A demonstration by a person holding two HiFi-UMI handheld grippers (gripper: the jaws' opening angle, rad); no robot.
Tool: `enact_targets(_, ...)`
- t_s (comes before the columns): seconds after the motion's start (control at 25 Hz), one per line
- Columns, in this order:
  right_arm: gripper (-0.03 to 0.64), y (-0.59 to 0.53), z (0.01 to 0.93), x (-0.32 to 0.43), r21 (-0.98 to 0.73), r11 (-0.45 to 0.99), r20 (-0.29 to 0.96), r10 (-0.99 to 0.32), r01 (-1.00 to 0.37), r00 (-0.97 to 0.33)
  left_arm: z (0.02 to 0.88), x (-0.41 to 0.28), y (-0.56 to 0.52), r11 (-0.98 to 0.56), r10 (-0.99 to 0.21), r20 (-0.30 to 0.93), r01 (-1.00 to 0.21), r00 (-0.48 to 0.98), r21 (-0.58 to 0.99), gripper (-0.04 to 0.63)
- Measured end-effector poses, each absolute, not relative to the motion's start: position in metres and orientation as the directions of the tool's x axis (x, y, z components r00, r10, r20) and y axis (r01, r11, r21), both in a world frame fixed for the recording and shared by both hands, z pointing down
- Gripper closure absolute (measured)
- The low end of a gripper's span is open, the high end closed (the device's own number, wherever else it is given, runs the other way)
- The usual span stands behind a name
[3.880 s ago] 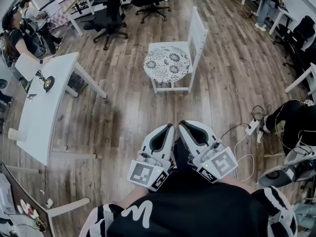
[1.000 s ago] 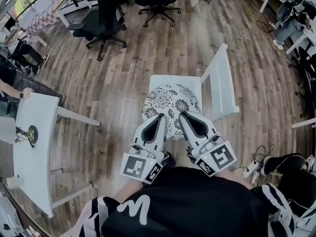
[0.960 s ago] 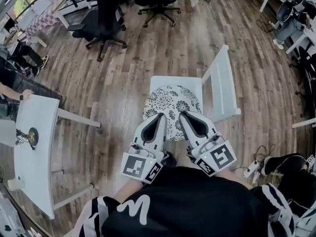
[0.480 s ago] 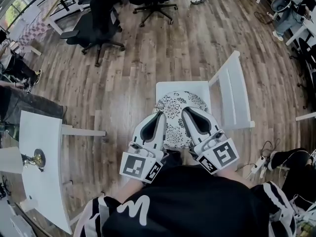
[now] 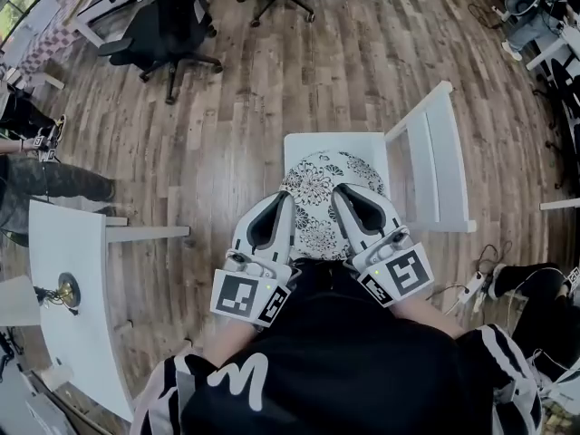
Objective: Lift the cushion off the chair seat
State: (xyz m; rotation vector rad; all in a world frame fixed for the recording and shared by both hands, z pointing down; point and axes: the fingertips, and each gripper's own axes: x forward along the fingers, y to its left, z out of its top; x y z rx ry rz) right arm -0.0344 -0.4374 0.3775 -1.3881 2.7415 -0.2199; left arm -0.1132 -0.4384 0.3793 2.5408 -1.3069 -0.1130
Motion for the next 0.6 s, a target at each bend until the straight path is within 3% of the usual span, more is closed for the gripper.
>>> enact_targets(0.28,0.583,-0.439,0.442,-0.026,-0.124,0.598,0.169,-0.774,-0.792,-0.611,0.389,-0.113,-0.432,-0.515,-0.828,0.078,-0.808,0.555,0.287,0.592)
enact_targets(0.6,0.448,-0.443,0.535,-0.024,-0.108,0.632,0.378,-0.688,-0.767,-0.620,0.411,-0.110,-0.429,-0.487,-0.832,0.127,-0.820,0.541,0.302,0.592)
